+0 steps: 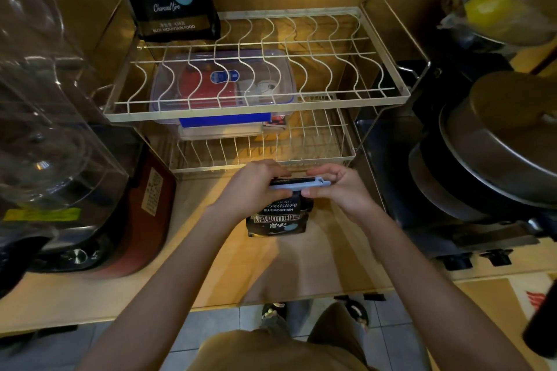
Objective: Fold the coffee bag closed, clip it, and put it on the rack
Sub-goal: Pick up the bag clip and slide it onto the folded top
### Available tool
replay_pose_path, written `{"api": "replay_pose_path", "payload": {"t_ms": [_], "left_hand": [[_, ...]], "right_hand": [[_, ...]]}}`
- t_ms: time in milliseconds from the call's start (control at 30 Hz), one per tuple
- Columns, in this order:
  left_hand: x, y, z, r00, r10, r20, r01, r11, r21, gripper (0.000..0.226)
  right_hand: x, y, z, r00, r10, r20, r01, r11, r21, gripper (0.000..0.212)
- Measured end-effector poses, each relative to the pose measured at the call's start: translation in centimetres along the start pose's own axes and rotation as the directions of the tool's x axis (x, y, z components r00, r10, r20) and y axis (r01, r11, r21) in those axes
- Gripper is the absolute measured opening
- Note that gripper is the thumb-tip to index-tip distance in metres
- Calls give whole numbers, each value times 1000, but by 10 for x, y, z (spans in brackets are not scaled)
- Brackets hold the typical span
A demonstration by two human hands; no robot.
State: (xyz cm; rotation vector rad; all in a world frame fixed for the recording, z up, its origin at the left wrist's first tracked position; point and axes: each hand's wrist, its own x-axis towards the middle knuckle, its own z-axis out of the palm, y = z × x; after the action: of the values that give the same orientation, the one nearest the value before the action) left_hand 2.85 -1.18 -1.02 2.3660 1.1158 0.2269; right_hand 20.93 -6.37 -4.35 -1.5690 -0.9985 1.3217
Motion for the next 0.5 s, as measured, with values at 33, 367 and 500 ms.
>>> {"api": "replay_pose_path", "payload": {"t_ms": [33, 367, 500], "left_hand": [[3, 4, 2, 1000, 23, 13, -23, 999, 39, 38], [9, 9, 7, 999, 44, -16, -44, 999, 19, 32], [11, 10, 7, 1000, 31, 5, -31, 999, 27, 32]], "right_hand": [[0, 0, 0, 1000, -6, 0, 6, 1000, -2, 34], [-4, 1, -9, 991, -114, 75, 124, 983, -139, 37], [-9, 2, -18, 980, -181, 84, 200, 884, -424, 34]]}}
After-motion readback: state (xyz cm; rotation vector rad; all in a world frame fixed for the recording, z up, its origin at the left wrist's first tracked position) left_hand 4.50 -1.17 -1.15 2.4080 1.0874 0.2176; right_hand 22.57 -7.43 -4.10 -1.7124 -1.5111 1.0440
